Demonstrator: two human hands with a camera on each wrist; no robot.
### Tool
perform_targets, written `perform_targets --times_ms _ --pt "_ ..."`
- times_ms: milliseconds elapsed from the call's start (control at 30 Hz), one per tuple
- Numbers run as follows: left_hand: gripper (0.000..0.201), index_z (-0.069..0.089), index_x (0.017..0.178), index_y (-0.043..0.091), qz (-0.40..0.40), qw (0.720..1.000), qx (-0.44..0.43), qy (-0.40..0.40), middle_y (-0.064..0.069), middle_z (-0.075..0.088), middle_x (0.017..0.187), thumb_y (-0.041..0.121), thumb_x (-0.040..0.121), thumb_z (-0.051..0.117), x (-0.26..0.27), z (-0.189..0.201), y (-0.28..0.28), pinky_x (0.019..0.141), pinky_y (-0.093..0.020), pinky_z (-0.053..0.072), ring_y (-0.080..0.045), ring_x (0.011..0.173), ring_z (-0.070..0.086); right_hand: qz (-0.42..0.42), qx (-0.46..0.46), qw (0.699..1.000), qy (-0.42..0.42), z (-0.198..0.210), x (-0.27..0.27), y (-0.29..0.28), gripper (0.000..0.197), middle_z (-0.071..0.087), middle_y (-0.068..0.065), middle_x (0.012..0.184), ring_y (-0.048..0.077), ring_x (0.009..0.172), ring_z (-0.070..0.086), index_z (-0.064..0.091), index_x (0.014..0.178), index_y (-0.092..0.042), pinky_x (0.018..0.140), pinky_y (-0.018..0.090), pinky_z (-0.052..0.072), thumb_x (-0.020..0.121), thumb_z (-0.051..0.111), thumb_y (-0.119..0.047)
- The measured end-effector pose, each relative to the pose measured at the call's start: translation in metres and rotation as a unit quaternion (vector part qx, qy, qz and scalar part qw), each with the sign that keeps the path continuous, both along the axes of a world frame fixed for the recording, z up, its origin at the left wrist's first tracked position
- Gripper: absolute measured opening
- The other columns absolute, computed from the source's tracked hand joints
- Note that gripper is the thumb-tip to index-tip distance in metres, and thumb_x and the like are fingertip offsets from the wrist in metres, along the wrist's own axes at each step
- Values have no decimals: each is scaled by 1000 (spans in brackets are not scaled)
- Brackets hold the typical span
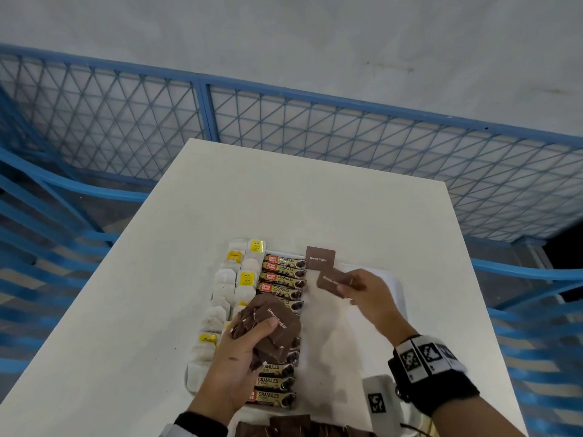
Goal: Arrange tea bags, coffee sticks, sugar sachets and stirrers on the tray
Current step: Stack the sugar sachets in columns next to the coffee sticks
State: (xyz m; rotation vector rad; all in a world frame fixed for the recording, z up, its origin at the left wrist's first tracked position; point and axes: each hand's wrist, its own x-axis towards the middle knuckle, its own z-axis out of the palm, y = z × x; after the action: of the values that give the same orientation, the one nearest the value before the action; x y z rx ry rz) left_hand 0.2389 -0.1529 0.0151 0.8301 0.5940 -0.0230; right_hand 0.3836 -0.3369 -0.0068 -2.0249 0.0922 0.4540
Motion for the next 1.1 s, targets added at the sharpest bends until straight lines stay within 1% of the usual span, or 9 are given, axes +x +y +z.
perform_targets --times_ms 133,233,300,400,500,567,733,933,1100 --pt "50 65 106 2 9 1000 0 12 -15 74 84 9 58 75 1 -1 1 53 -29 57 -25 71 72 -37 -106 992 -54 -12 29 -20 14 60 -1 72 14 69 54 59 76 -18 56 14 39 78 71 -10" --pt "90 68 100 5 8 1000 -3 6 -17 74 87 28 18 96 2 -3 2 51 -30 56 -27 72 72 -31 -109 992 -60 -16 45 -24 14 56 3 71 17 70 50 59 78 -15 56 17 35 78 71 -8" --pt "95 69 97 7 7 1000 -10 2 -17 74 86 30 9 96 2 -3 2 50 -29 56 -27 71 72 -24 -113 992 -56 -20 53 -23 13 52 1 67 17 70 49 60 81 -12 56 16 35 78 70 -7" --pt "73 68 99 7 5 1000 -4 6 -16 74 84 21 31 93 3 -3 2 50 -29 56 -26 69 72 -21 -122 990 -69 -24 58 -19 14 51 1 67 17 70 48 59 80 -11 53 12 37 76 71 -5" --pt "28 67 97 9 11 1000 2 11 -13 74 83 2 70 71 3 -2 1 50 -27 55 -23 69 72 -36 -103 990 -85 -26 58 -14 18 48 0 63 15 63 46 55 76 -10 51 4 37 75 70 1" --pt "22 67 97 9 12 1000 8 19 -12 74 82 -4 80 60 2 -4 1 50 -27 55 -23 68 72 -39 -102 990 -94 -26 57 -12 19 49 0 63 15 63 47 54 77 -10 52 4 39 75 70 1" --pt "25 67 98 9 4 1000 15 20 -13 74 84 -1 76 62 3 -6 1 51 -27 56 -23 70 72 -25 -133 983 -122 -28 59 -7 21 58 8 78 21 75 52 57 91 -6 58 19 36 76 70 -1" --pt "32 65 103 8 -6 1000 10 15 -14 74 86 2 72 64 3 -5 1 52 -27 55 -23 72 72 -30 -149 978 -145 -31 55 -8 27 49 8 98 23 81 54 55 102 -6 70 23 36 79 66 1" --pt "39 66 103 8 -7 1000 18 11 -14 74 87 6 63 67 5 -7 0 55 -28 57 -24 74 72 -33 -155 971 -181 -25 42 -7 22 48 6 103 16 71 52 54 107 -8 67 21 36 86 60 -4"
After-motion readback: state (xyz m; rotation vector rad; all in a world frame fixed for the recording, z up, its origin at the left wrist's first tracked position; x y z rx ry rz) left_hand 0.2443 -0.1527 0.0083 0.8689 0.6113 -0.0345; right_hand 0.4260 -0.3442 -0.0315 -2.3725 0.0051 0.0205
